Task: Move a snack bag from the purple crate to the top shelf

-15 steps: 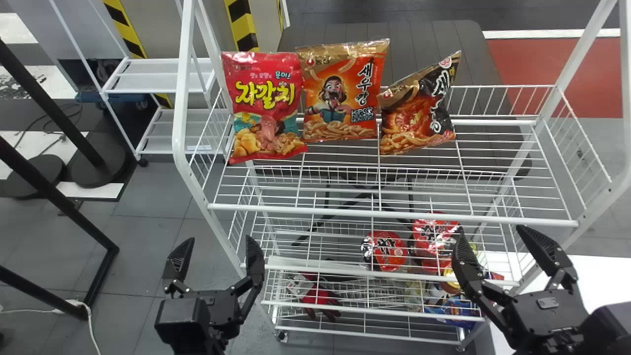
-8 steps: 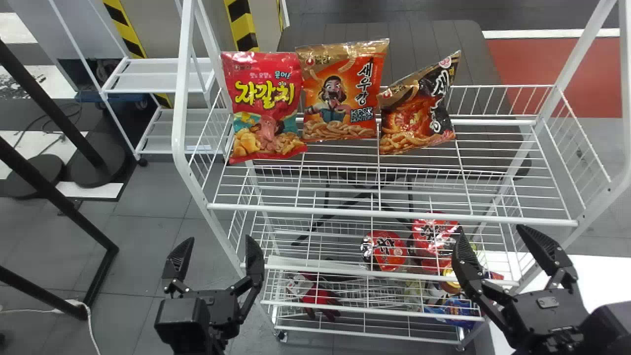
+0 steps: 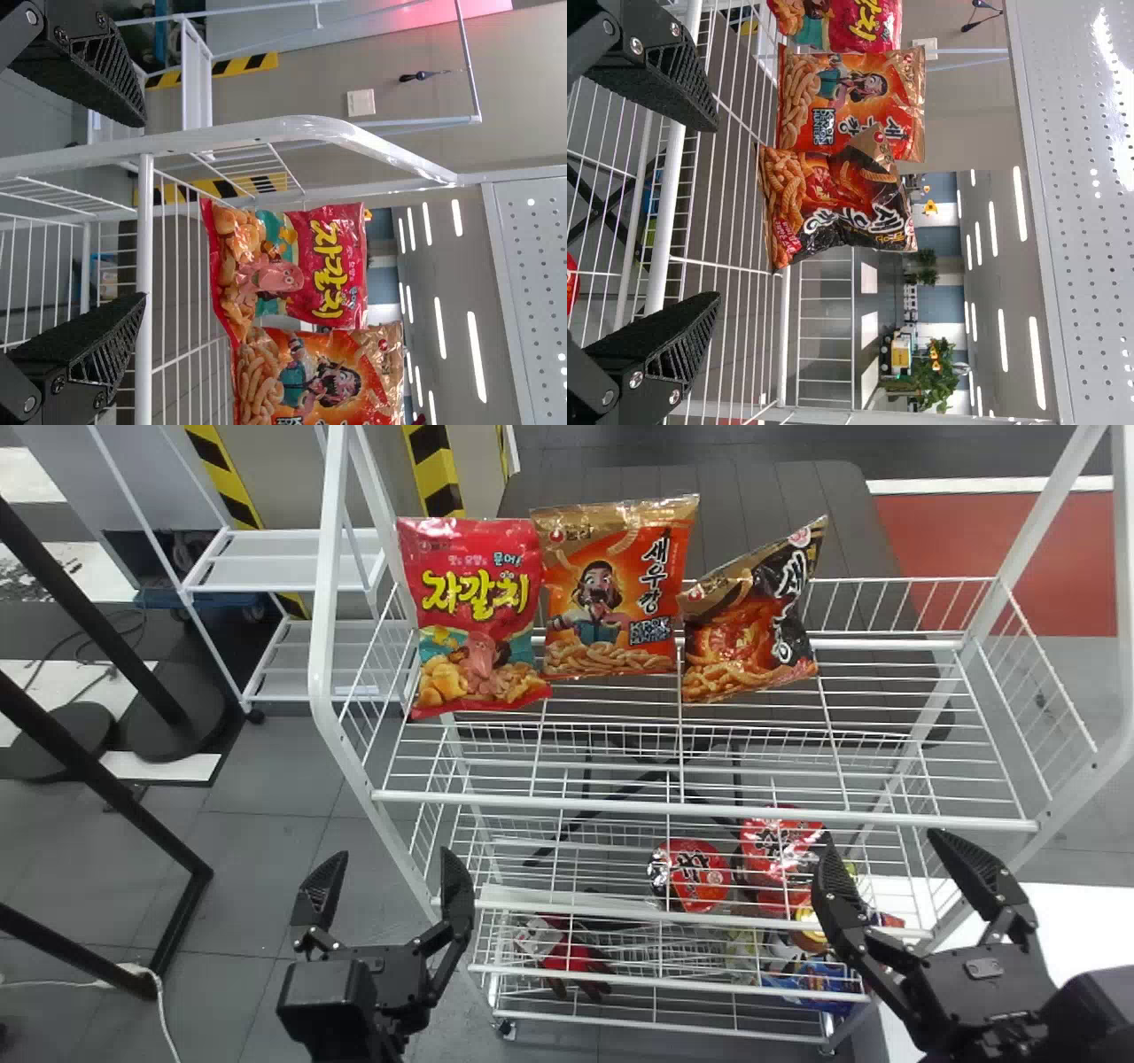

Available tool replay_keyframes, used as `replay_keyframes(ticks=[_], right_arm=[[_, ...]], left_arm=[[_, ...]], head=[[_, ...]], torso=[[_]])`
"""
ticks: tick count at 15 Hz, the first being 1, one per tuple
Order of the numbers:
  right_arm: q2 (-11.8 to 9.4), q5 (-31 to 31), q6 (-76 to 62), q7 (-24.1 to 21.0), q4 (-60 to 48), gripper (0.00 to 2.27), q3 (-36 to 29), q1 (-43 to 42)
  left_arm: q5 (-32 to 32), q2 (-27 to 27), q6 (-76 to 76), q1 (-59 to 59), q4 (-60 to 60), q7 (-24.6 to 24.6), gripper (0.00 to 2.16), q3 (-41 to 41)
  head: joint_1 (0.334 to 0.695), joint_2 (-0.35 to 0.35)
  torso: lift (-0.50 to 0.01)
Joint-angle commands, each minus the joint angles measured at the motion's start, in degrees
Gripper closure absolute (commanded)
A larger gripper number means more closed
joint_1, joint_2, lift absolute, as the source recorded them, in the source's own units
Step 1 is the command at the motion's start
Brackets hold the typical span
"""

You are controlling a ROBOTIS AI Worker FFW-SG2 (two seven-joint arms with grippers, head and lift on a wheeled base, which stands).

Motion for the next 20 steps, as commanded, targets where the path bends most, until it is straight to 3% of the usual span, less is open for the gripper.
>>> replay_keyframes(ticks=[1, 20], right_arm=[[0.0, 0.0, 0.7, 0.0, -0.18, 0.16, 0.0, 0.0], [-0.18, -0.97, 3.52, -0.79, -1.05, 0.13, 0.09, 0.09]], left_arm=[[0.0, 0.0, 0.0, 0.0, 0.0, 0.0, 0.13, 0.06], [-0.18, 0.09, 0.35, 0.18, -0.53, 0.0, 0.13, -0.12]], head=[[0.695, 0.099], [0.695, 0.093]], torso=[[0.0], [-0.078]])
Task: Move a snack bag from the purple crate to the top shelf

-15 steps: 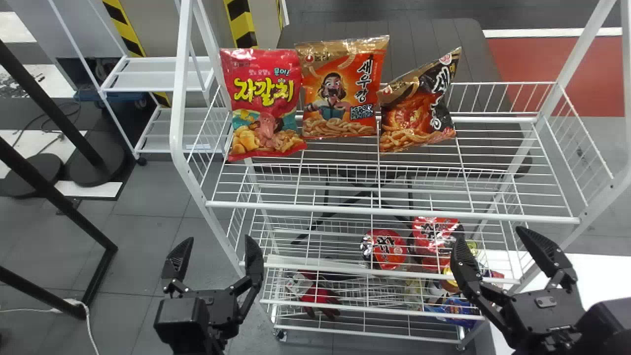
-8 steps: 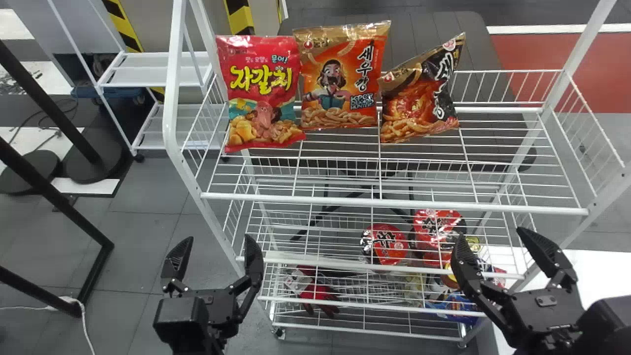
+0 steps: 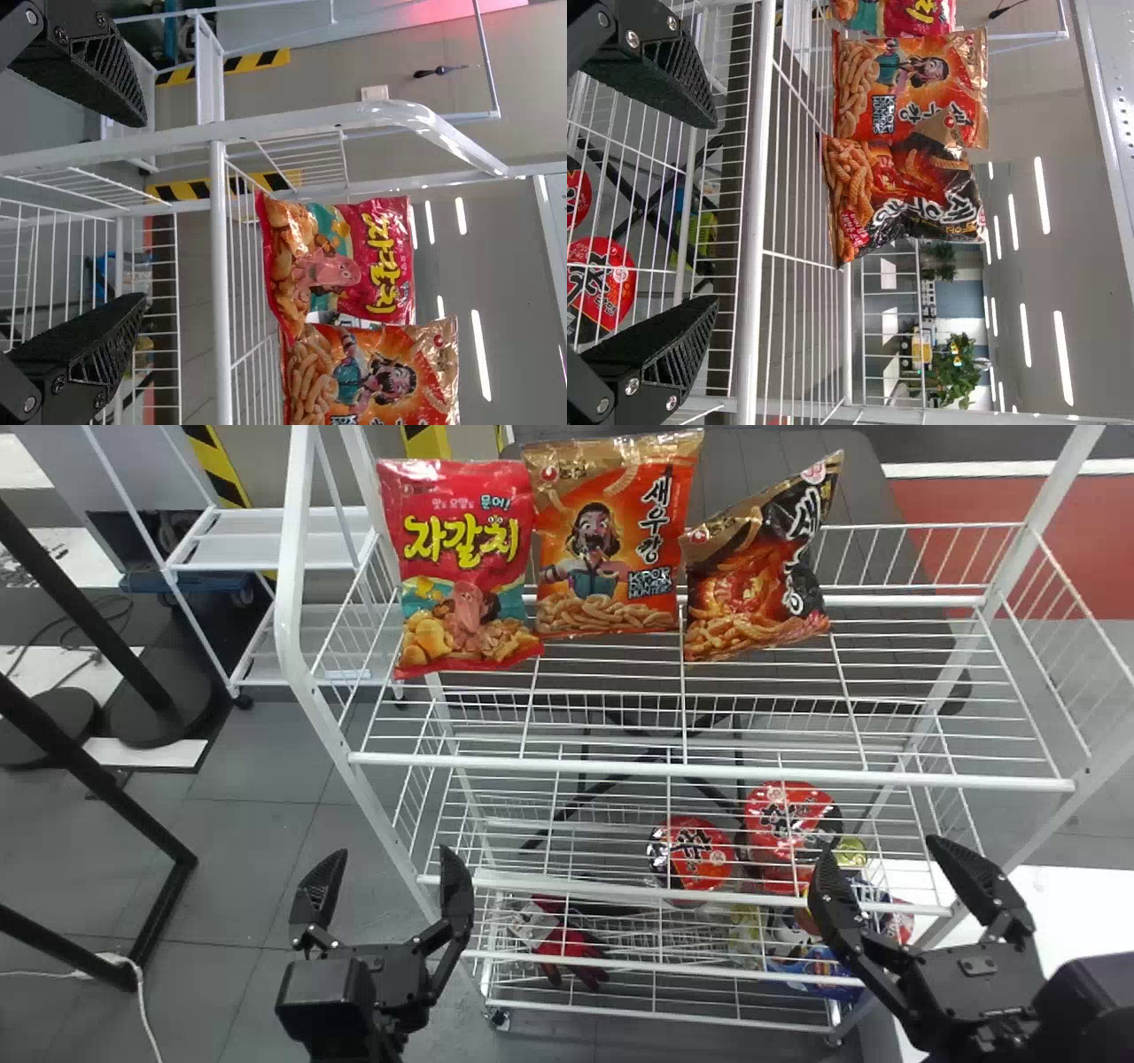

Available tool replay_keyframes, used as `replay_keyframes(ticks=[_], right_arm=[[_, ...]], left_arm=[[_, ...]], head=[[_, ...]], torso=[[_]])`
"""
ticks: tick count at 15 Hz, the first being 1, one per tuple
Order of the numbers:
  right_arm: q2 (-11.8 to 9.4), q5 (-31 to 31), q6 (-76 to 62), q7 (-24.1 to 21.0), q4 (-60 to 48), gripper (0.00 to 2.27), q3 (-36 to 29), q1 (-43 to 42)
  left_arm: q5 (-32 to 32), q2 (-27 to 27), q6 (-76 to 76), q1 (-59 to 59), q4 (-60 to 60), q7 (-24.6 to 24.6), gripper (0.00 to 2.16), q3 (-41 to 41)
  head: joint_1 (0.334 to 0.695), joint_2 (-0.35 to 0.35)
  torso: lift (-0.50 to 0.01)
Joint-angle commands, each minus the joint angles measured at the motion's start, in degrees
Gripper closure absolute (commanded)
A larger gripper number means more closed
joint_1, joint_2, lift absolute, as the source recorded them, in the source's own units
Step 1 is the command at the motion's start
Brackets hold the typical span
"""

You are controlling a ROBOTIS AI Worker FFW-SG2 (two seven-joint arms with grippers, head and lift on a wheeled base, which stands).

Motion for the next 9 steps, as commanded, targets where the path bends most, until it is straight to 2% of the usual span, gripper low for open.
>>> replay_keyframes(ticks=[1, 9], right_arm=[[0.0, 0.0, 0.02, 0.0, -0.01, 0.12, 0.0, 0.01], [-0.09, 0.0, 0.19, -0.08, 0.07, 0.12, 0.0, -0.17]], left_arm=[[0.0, 0.0, 0.0, 0.01, -0.09, 0.0, 0.13, -0.01], [0.0, -0.09, 0.18, -0.17, 0.18, 0.0, 0.13, 0.08]], head=[[0.695, 0.093], [0.695, 0.093]], torso=[[-0.082], [-0.114]])
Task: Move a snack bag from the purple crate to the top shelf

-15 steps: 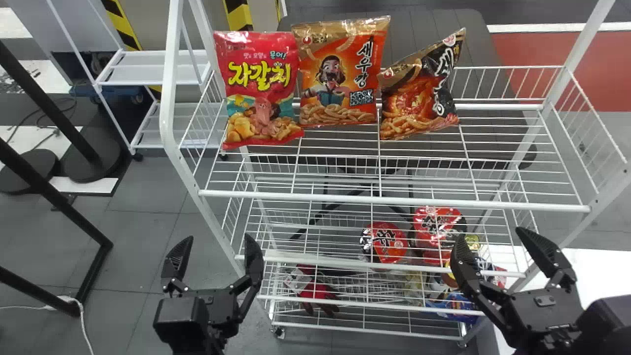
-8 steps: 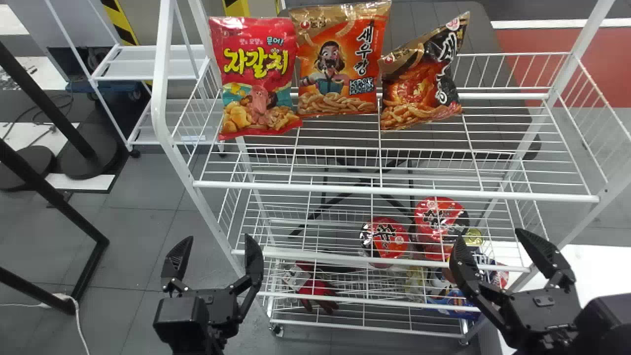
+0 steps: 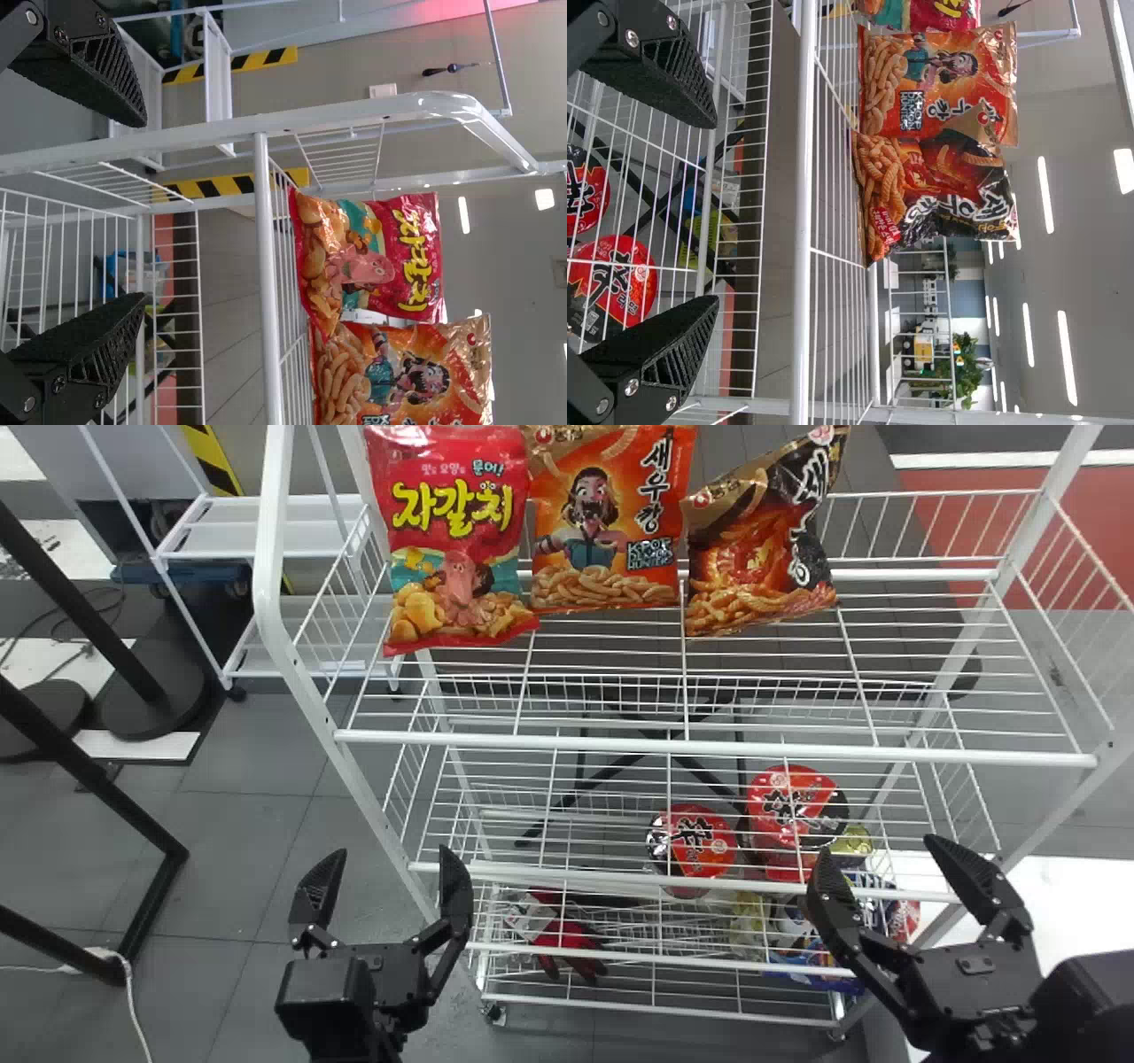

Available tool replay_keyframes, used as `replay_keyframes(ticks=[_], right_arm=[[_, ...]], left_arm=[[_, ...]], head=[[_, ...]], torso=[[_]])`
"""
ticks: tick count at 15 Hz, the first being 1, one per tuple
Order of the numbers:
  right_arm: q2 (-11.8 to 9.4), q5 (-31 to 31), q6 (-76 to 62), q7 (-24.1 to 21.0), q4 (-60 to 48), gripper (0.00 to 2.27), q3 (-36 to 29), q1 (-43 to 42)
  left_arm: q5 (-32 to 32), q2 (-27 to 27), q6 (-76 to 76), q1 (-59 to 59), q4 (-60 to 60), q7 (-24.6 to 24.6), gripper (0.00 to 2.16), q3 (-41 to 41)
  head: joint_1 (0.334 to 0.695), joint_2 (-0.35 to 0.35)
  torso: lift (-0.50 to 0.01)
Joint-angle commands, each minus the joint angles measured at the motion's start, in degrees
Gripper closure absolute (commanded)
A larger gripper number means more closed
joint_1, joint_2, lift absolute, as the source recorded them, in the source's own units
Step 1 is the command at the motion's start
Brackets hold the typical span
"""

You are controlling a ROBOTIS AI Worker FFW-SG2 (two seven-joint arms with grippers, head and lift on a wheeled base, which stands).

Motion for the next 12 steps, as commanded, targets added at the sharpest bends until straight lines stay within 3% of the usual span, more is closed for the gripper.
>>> replay_keyframes(ticks=[1, 12], right_arm=[[0.0, 0.0, 0.01, 0.01, 0.14, 0.12, 0.05, -0.06], [0.0, 0.0, 0.01, 0.01, 0.66, 0.12, 0.05, -0.41]], left_arm=[[0.0, -0.04, 0.0, -0.07, 0.11, 0.0, 0.13, 0.09], [0.0, -0.13, -0.53, 0.02, 0.46, 0.18, 0.13, 0.18]], head=[[0.695, 0.093], [0.695, 0.095]], torso=[[-0.118], [-0.162]])
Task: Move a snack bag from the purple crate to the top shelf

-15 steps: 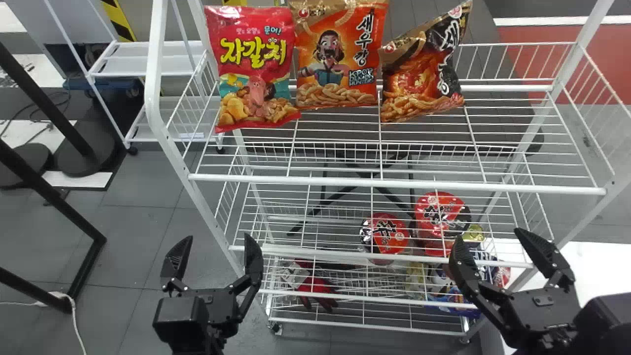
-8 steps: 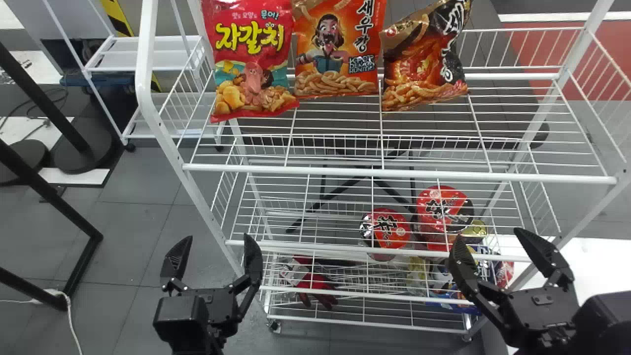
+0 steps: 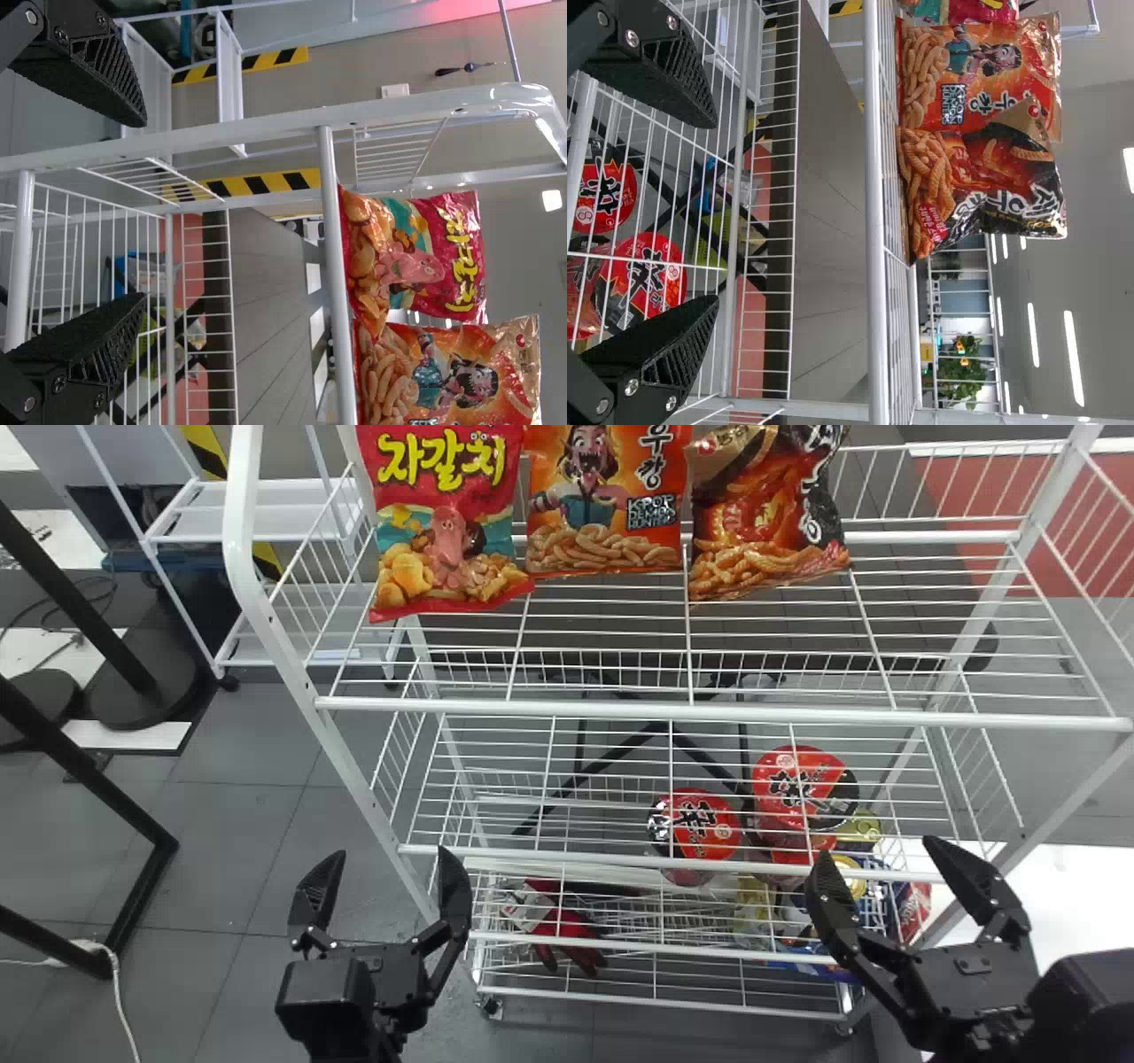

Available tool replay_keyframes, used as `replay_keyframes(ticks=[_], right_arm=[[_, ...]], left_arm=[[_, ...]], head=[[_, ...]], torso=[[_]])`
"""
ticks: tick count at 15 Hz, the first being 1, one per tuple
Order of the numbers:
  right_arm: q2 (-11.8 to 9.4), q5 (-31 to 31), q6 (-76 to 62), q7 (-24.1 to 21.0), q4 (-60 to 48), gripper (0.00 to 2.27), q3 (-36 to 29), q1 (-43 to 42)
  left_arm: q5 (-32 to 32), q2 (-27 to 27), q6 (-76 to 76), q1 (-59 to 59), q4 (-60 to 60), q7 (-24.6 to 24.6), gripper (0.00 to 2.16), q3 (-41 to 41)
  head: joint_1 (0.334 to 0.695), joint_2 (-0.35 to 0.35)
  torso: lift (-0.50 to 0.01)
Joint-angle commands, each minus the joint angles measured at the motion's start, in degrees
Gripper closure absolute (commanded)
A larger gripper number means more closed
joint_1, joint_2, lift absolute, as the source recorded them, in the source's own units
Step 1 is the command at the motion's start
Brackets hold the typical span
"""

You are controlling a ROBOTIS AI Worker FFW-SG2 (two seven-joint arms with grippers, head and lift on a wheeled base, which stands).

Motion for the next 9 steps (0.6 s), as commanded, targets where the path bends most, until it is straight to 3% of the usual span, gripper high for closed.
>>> replay_keyframes(ticks=[1, 9], right_arm=[[0.0, 0.0, -0.03, 0.0, 0.07, 0.12, 0.0, 0.02], [-0.79, 0.0, -0.2, -0.35, 0.25, 0.12, 0.26, -0.16]], left_arm=[[0.0, 0.0, -0.35, 0.19, -0.05, 0.24, 0.13, 0.11], [-0.35, -0.17, -0.88, 1.16, -0.58, 0.77, 0.13, 0.02]], head=[[0.695, 0.096], [0.695, 0.096]], torso=[[-0.165], [-0.198]])
